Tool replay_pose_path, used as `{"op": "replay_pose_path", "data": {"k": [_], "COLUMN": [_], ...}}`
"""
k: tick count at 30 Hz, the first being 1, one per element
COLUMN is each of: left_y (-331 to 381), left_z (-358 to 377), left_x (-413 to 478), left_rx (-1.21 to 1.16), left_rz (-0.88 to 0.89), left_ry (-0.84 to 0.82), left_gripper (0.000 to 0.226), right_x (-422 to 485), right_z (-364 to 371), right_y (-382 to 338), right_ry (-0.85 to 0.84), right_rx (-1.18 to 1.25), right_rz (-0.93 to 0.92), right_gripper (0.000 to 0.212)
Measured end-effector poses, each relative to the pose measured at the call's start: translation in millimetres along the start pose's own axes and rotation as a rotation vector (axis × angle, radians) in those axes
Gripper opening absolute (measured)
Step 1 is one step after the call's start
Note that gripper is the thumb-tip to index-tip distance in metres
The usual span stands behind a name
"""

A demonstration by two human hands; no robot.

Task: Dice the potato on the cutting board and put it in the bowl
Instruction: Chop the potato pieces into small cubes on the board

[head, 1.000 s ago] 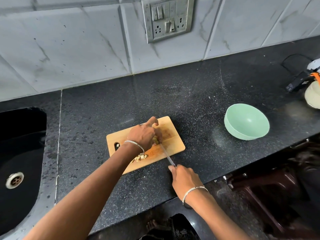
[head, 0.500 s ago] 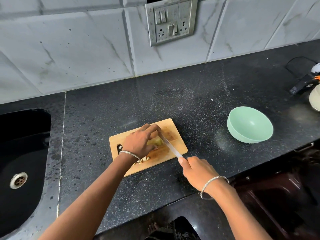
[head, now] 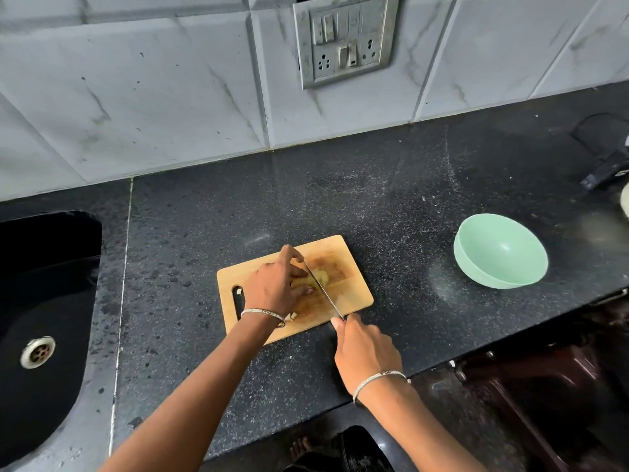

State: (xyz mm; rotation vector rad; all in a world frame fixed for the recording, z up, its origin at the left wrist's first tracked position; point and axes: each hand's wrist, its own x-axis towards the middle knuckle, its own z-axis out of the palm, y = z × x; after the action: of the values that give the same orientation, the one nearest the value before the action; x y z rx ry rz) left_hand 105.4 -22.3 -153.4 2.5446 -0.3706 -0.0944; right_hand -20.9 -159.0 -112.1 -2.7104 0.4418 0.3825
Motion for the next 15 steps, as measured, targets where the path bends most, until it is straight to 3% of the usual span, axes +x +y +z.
{"op": "replay_pose_path", "data": {"k": [8,15], "left_y": [-0.4,-2.5], "left_z": [2.2,2.0], "left_x": [-0.4,-0.2], "left_rx": [-0.01,-0.018], "left_rz": [-0.002,-0.003], "left_ry": [0.031,0.019], "left_gripper": [0.059,0.058], "right_x": [28.8,26.4], "right_z": [4.8,22.0], "right_y": [-22.7,-15.5], "right_ry": [-0.085,-0.07], "right_rx": [0.118,0.062], "right_rz": [0.076,0.06], "right_gripper": [0.041,0.04]}}
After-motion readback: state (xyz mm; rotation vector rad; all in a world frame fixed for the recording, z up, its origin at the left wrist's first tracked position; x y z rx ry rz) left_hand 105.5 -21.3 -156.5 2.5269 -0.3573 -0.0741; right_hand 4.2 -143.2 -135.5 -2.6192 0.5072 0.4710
